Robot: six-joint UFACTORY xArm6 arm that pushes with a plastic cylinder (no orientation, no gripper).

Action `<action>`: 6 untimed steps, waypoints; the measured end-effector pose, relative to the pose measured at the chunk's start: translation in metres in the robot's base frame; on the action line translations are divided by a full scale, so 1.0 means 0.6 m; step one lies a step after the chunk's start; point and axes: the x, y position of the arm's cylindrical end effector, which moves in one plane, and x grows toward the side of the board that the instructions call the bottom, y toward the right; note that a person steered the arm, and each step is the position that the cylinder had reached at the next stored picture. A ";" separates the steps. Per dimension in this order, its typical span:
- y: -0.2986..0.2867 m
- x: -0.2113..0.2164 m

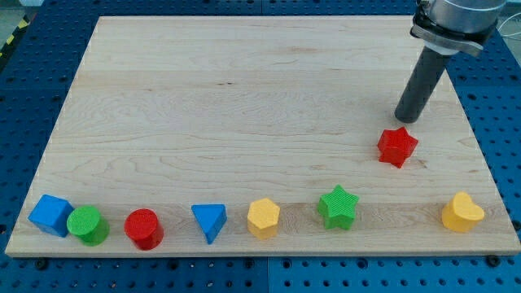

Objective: Slide the red star down and left

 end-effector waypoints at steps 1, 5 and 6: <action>-0.008 -0.015; -0.017 0.047; -0.017 0.073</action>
